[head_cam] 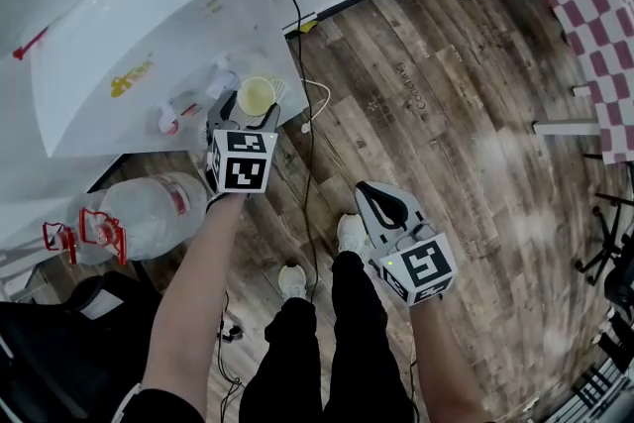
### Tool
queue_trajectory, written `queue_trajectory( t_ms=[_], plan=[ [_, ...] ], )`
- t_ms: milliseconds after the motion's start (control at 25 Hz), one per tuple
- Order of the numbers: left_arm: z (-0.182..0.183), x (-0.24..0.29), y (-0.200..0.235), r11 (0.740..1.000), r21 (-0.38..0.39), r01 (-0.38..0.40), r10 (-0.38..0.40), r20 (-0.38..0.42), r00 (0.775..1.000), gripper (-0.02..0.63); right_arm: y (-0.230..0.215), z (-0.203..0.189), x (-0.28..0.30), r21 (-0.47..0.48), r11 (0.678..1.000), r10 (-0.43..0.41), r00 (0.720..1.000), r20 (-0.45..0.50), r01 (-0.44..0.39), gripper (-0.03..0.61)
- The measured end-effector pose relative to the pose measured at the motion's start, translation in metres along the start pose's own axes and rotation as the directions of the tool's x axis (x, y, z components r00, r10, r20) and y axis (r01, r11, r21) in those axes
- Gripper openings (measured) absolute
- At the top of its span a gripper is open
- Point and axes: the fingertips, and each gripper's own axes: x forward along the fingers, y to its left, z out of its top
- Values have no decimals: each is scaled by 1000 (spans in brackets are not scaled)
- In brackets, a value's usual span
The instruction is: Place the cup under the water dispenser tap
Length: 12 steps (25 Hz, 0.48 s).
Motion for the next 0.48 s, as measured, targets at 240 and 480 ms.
queue_trajectory(
  t_ms=[240,480],
  plan=[
    [-1,-1,2,1000,4,0,0,-8,1000,362,2,-1,-3,9,1000,2,1000,-14,-2,21],
    [-5,-25,-3,1000,-2,18,-18,-13,1000,365,7,7,-13,-2,1000,-6,1000,-26,6,21]
  ],
)
